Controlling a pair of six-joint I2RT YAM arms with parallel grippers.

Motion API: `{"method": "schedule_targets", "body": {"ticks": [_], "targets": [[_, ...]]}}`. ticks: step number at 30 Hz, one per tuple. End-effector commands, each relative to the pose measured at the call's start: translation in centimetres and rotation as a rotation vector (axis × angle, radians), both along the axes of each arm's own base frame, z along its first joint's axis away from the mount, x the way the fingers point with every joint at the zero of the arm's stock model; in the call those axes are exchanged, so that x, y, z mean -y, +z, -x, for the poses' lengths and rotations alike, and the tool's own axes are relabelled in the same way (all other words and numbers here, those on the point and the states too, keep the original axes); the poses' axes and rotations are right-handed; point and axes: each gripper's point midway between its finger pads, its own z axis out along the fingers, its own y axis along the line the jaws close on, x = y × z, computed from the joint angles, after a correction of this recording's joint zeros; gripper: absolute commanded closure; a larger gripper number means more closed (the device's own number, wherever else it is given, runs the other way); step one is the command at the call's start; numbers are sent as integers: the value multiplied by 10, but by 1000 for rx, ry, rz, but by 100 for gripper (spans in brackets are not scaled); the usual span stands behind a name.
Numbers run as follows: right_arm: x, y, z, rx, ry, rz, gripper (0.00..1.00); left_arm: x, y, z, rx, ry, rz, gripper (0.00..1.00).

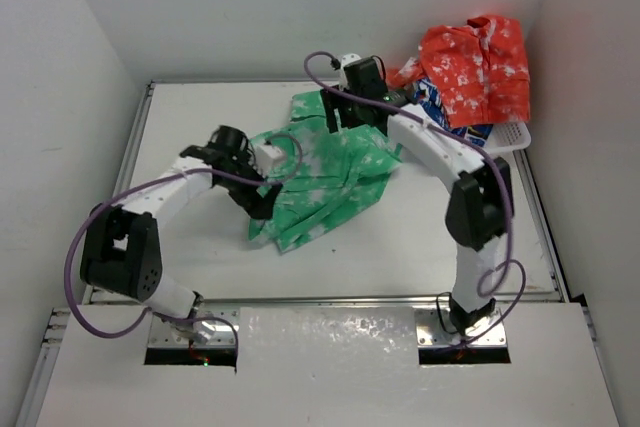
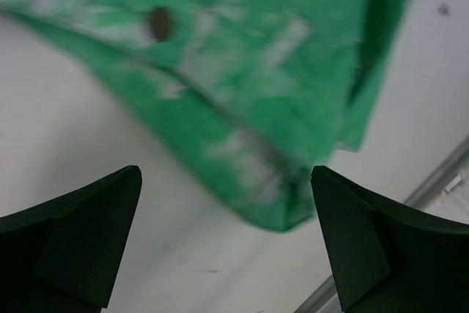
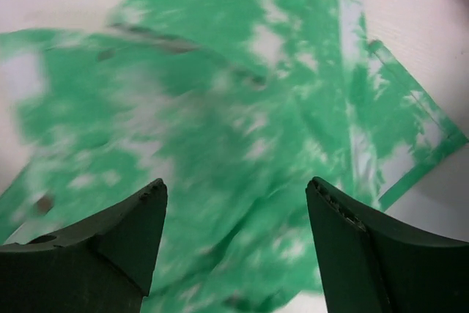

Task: Fold and stack the trousers
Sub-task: Move the trousers to the center of the board, then flatten the trousers out

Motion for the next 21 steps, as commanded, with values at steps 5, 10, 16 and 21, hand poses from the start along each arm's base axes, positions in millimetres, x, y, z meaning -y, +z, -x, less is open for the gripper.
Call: {"method": "schedule_targets", "body": {"ticks": [5,10,16,21], "targets": [[54,-119,-25,-309,-136,177,39,27,-52,20,-21,-199,-99,3],[63,-170,35,-475,-96,181,77,4,-70,-32,-2,-53,-201,38],[26,-190,138,-531,181,164,100,-60,-25,-156,228,271,-291,100],[-82,-149,209,-438,595,41,100,-66,24,-243,416,345,-268,100]]}}
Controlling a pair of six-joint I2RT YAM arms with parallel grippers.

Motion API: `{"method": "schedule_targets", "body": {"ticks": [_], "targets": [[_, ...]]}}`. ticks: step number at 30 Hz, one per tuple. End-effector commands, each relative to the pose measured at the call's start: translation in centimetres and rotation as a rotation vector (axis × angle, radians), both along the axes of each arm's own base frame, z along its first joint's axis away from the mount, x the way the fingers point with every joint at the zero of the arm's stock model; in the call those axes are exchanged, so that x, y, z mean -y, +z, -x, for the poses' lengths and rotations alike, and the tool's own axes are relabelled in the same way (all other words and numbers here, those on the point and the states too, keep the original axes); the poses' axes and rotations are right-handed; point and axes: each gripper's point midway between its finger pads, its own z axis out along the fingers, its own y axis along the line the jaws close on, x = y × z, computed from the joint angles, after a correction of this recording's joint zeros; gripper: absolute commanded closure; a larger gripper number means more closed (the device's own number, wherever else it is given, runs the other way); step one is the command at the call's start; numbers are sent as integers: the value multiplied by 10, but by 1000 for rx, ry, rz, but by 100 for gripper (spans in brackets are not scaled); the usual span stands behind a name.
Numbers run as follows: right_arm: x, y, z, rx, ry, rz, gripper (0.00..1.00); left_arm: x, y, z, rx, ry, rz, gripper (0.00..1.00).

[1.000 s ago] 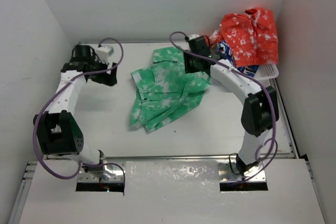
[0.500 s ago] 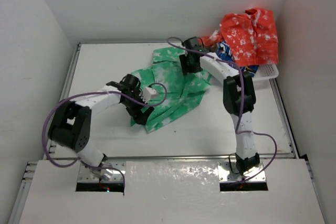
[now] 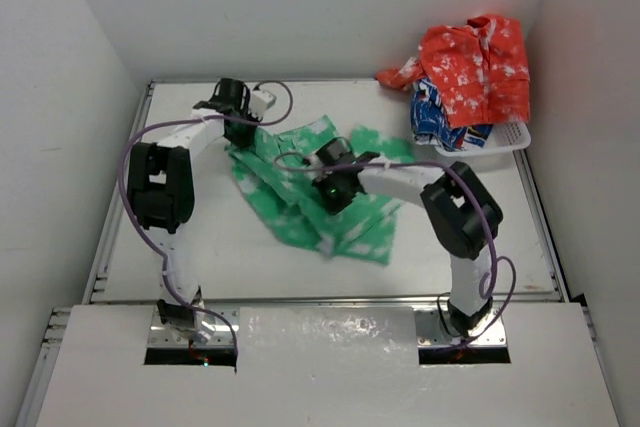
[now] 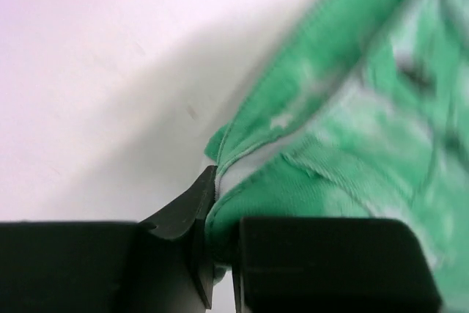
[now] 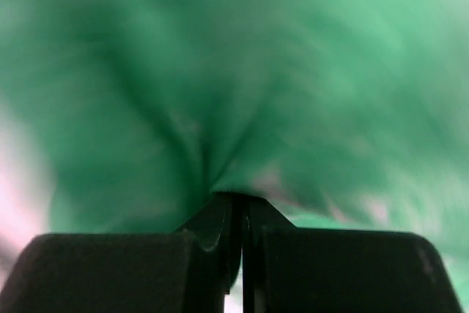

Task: Fold and stack the trousers
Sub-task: Flatten the trousers out

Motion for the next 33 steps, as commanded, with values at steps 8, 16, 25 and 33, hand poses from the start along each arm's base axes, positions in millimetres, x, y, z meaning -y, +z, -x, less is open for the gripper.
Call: {"method": "schedule_targets", "body": {"ticks": [8,16,25,33], "targets": [[-136,143,31,170,305,-475,55,35,114,-107,321,-2,176,67],[-79,210,-48,221,-15,-616,16,37,212,-71,434,-19,264,20],[-12,164,-138,238,-337,-388,65,5,143,84,129,-103,145,52],[-20,92,-170,131,-383,-297,12,14,28,189,-75,-207,-1,27]]}}
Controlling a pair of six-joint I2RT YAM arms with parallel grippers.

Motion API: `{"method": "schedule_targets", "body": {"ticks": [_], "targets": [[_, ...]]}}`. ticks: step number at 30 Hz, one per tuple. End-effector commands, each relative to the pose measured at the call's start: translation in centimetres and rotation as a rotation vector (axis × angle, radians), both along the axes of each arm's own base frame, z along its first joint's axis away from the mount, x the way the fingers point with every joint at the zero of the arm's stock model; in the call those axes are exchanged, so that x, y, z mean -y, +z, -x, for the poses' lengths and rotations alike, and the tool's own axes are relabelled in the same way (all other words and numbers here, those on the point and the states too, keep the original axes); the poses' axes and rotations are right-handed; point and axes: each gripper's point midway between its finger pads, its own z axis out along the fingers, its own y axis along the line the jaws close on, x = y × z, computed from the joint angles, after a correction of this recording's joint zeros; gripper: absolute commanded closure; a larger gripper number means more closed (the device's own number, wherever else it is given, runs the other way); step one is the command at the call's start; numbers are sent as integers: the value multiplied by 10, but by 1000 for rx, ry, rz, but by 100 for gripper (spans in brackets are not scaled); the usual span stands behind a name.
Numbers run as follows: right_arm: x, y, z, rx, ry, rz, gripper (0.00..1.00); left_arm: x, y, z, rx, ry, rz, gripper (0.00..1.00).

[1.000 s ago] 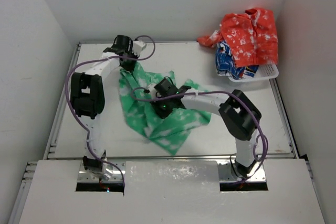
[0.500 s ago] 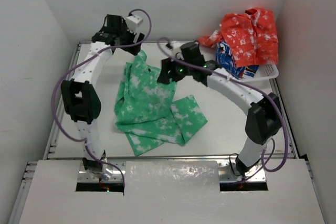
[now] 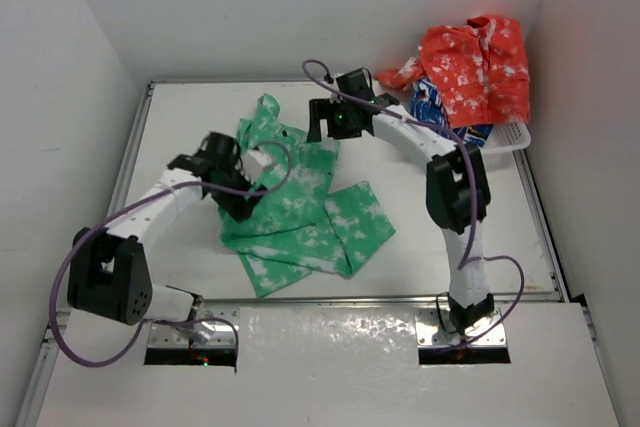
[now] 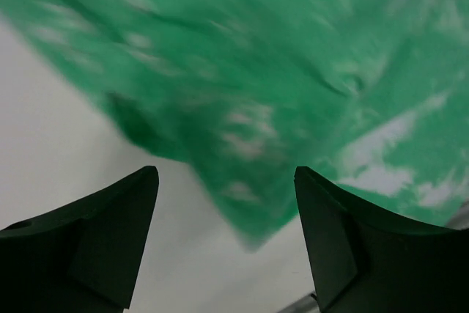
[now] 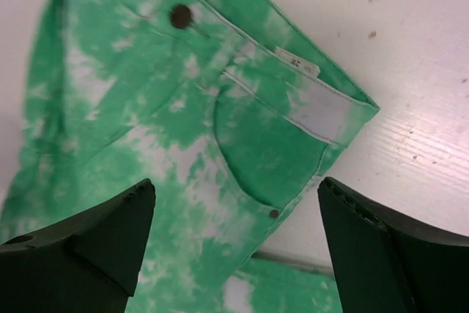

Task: Fold and stack the trousers
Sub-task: Flatten the trousers out

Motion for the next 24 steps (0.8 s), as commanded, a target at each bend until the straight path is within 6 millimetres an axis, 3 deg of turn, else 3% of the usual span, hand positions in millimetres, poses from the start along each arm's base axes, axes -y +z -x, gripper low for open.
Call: {"method": "schedule_targets", "body": {"ticks": [1,3,4,5,6,7,8,10,12,13,14,15,16,17,18,19,20,21,22,23,24], "targets": [[14,-33,-12,-75,-104,51,12,5,-26,9,-7,-44,-47,26],[17,-62,-21,-128,-142,71,12,6,-38,5,-3,-19,-49,24],[21,-57,-38,-83,-182,112,12,7,-46,4,-23,-13,-52,23],[27,-83,-39,-116,-199,172,12,7,-49,1,-16,-8,-60,21],[34,-95,-32,-149,-212,247,12,6,-59,2,-38,6,-72,21],[39,-95,-38,-130,-241,295,12,5,-63,0,-35,16,-80,21],[39,-114,-31,-172,-236,317,13,5,-66,-5,-17,22,-83,21],[23,-136,-9,-248,-189,269,19,2,-76,-7,-20,42,-103,23],[6,-138,-3,-232,-174,216,29,0,-79,-16,-4,60,-118,33],[2,-148,10,-271,-165,193,42,-1,-79,-20,4,68,-124,49],[-4,-148,11,-265,-160,175,49,-2,-74,-29,27,80,-122,58],[-15,-145,10,-249,-151,144,67,-7,-73,-35,35,90,-134,67],[-20,-143,10,-247,-144,124,80,-13,-70,-42,52,106,-149,80],[-27,-139,11,-257,-131,93,90,-27,-57,-59,89,156,-156,100],[-31,-132,10,-255,-132,69,100,-38,-52,-69,104,193,-161,100],[-32,-126,11,-263,-144,53,100,-62,-44,-80,119,264,-162,100],[-36,-116,8,-237,-144,23,100,-73,-23,-100,176,297,-154,100],[-37,-107,9,-220,-147,3,100,-87,-14,-110,198,328,-160,100],[-30,-89,20,-198,-152,-15,100,-99,-4,-119,225,348,-167,100],[-32,-72,16,-142,-162,-54,100,-123,21,-138,296,393,-181,100],[-23,-81,36,-155,-170,-27,100,-131,28,-148,319,406,-187,100]]}}
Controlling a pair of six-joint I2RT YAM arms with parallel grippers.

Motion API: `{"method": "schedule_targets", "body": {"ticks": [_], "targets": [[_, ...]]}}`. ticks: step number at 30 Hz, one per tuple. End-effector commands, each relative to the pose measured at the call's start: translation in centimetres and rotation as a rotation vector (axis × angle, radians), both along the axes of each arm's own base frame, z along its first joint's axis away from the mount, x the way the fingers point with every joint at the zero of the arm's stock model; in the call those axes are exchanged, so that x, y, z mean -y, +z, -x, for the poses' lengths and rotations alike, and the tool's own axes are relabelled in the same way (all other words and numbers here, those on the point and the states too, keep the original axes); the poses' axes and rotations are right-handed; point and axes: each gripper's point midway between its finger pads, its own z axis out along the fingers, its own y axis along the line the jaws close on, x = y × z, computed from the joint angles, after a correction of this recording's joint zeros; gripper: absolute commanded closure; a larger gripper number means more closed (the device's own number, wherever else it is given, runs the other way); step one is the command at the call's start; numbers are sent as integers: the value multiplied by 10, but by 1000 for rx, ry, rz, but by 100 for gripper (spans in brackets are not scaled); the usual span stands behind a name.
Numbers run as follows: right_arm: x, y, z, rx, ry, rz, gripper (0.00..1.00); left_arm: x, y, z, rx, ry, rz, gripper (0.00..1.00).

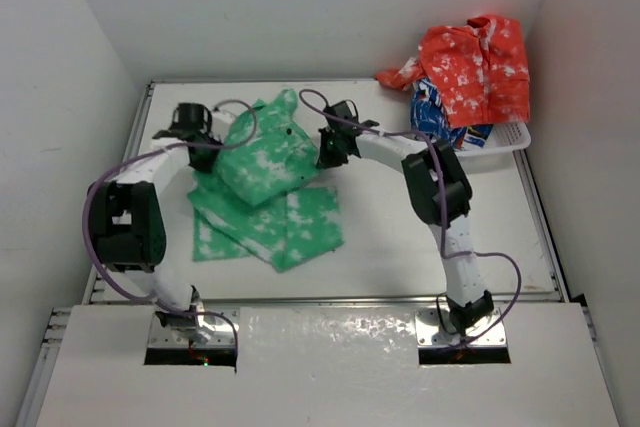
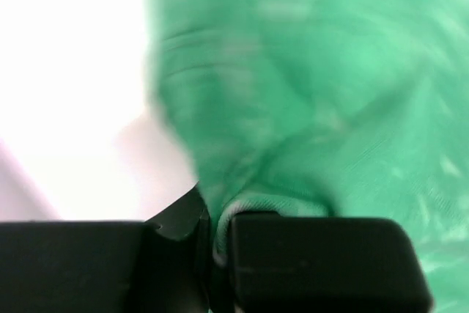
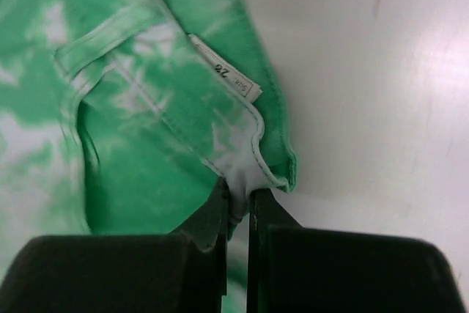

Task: Fold and stack the trousers
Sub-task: Flatten the trousers out

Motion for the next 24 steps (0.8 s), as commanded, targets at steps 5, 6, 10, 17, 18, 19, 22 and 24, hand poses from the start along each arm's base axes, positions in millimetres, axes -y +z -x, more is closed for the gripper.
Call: {"method": "schedule_targets", "body": {"ticks": [5,6,10,17,18,19,22,24], "targets": [[-21,113,60,207,35,-196,100,-24,121,-130,388,-6,44,83],[-20,108,72,168,17,-227,100,-15,127,-138,400,-28,72,60],[18,139,62,244,-102,-244,100,37,134,-147,339,-110,148,34],[143,180,37,356,-362,-182,100,-15,137,-90,205,60,273,24],[148,187,35,391,-341,-150,100,-30,128,-71,139,109,254,25],[150,191,36,396,-331,-131,100,-42,117,-56,90,134,200,26],[148,204,32,417,-293,-119,100,-39,72,8,-136,127,165,27],[148,208,30,427,-288,-112,100,-38,34,55,-282,132,145,27]]}}
